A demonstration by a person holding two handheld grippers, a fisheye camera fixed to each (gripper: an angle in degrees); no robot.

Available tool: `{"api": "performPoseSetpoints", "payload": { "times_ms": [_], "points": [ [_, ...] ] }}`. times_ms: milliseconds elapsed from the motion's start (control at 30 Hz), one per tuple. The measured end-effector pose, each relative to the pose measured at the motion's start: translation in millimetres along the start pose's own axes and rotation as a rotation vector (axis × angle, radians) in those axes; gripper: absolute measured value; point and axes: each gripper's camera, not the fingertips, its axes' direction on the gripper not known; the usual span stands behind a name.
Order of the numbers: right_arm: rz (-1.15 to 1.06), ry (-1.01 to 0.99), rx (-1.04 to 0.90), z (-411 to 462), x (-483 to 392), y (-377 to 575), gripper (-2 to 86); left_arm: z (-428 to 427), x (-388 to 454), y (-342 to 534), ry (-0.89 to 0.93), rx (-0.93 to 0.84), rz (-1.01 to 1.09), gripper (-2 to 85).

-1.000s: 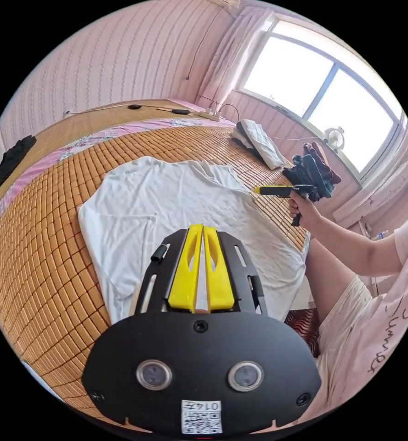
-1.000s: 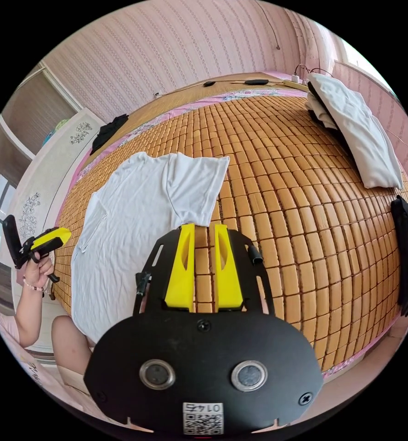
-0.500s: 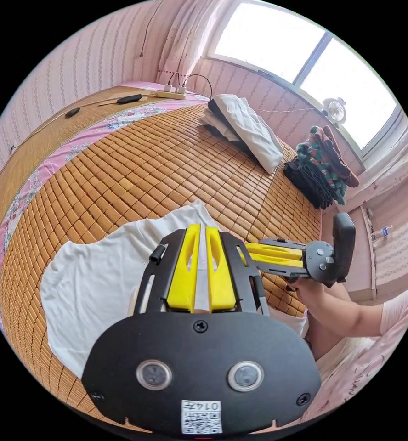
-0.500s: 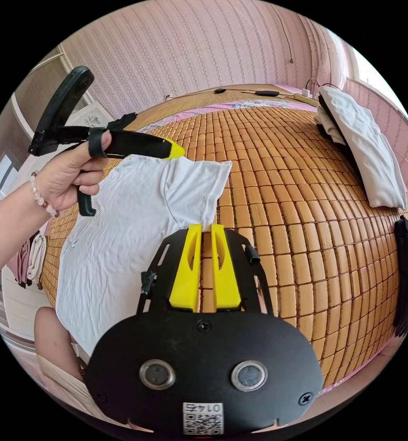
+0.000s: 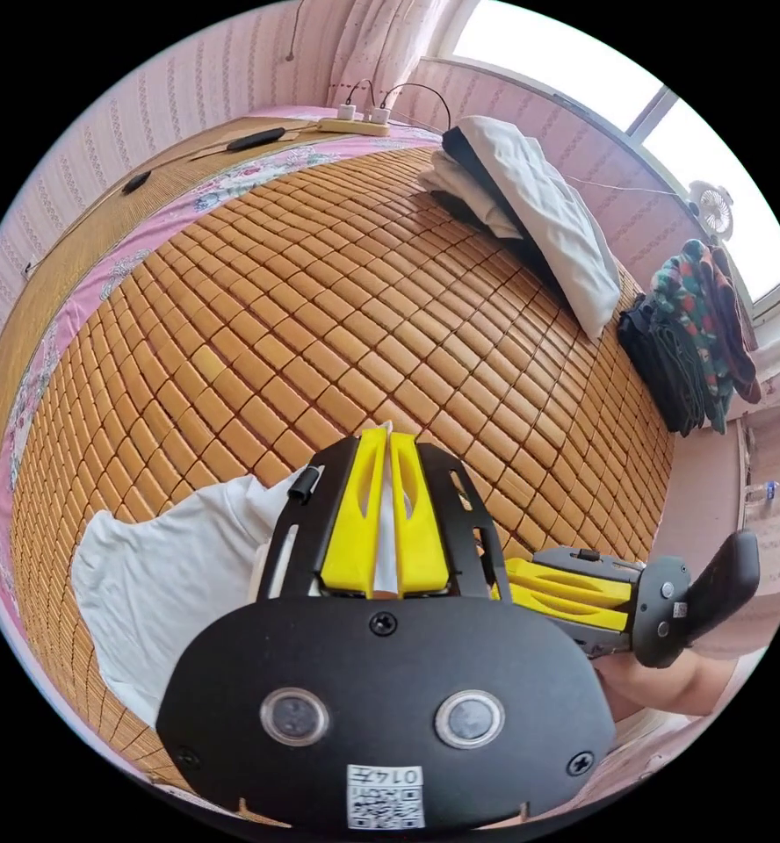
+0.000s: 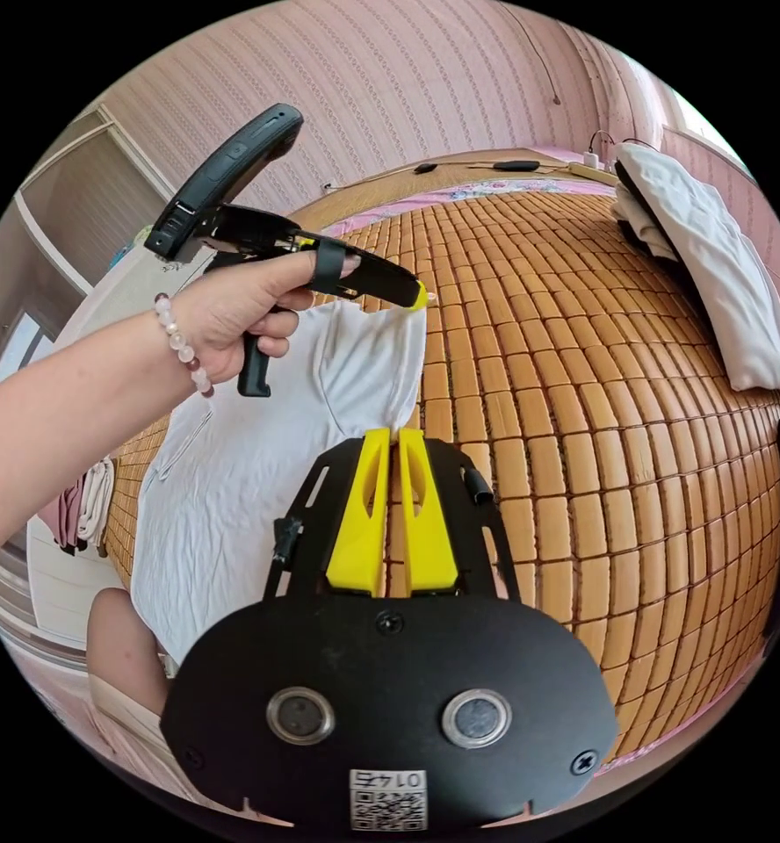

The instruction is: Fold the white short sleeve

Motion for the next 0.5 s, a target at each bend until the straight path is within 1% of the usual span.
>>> {"api": "performPoseSetpoints", "payload": {
  "times_ms": [133, 200, 267, 333, 400, 500],
  "points": [
    [-0.109, -0.020, 0.162, -26.8, -9.8, -9.6, 1.2, -70.1, -33.7, 29.4, 0.019, 0.184, -0.040, -0.9],
    [-0.203, -0.061, 0.172, -33.1, -21.4, -15.8, 1.2, -103.3, -48.6, 55.2, 0.011, 0.248, -0.035, -0.9],
    [-0.372, -0.166, 0.089, -32.2, -43.7, -20.0, 1.3, -133.5, -65.9, 100.2, -0.007, 0.285, -0.049, -0.7],
    [-0.481, -0.229, -0.001, -26.2, -61.3, -16.6, 1.5, -139.1, -78.7, 137.5, -0.004, 0.271, -0.086, -0.3],
    [-0.534, -0.220, -0.066, -18.4, -73.5, -11.0, 1.7, -133.5, -91.7, 173.2, 0.009, 0.244, -0.132, 1.1],
    [-0.547, -0.177, -0.124, -9.0, -79.4, -11.2, 2.7, -120.4, -118.7, 219.3, 0.031, 0.181, -0.248, 8.2]
  ]
}}
